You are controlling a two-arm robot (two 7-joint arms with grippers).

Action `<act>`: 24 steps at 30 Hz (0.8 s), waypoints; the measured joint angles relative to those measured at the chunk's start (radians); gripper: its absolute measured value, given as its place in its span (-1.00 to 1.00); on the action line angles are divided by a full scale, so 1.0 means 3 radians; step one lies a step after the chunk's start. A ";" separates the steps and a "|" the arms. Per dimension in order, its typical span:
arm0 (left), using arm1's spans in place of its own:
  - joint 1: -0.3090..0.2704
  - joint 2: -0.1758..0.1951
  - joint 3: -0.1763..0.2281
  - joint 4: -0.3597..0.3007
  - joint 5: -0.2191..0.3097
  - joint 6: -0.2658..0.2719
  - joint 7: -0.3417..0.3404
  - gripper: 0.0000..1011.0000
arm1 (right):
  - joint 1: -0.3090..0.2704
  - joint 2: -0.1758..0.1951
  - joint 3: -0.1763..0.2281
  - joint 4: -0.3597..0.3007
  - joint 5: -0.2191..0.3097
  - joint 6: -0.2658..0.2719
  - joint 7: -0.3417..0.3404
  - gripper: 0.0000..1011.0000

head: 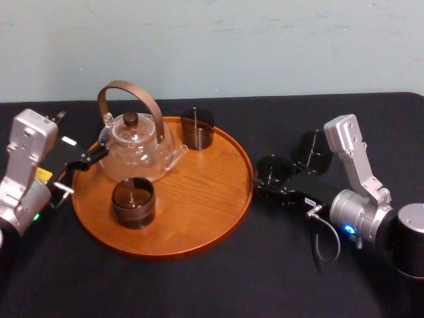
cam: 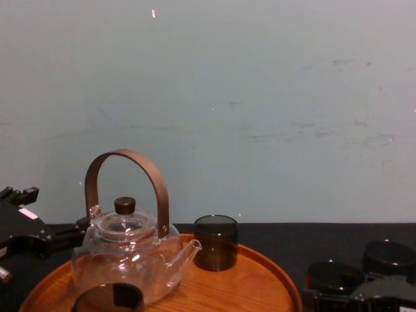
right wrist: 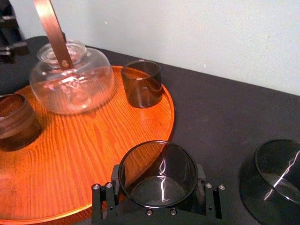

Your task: Pick up the glass from the table and place it on the tray.

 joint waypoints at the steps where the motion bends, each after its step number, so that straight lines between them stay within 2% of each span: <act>1: 0.0000 0.0000 0.0000 0.0000 0.0000 0.0000 0.0000 0.98 | -0.0008 0.0004 0.0002 -0.0018 0.0005 -0.0002 0.0002 0.80; 9: 0.0000 0.0000 0.0000 0.0000 0.0000 0.0000 0.0000 0.98 | -0.0084 0.0064 -0.0009 -0.0244 0.0022 -0.0010 0.0012 0.80; 15: 0.0000 0.0000 0.0000 0.0000 0.0000 0.0000 0.0000 0.98 | -0.0102 0.0082 -0.0051 -0.0334 0.0036 0.0004 0.0048 0.80; 24: 0.0000 0.0000 0.0000 0.0000 0.0000 0.0000 0.0000 0.98 | -0.0014 0.0003 -0.0234 -0.0303 0.0047 -0.0005 0.0148 0.80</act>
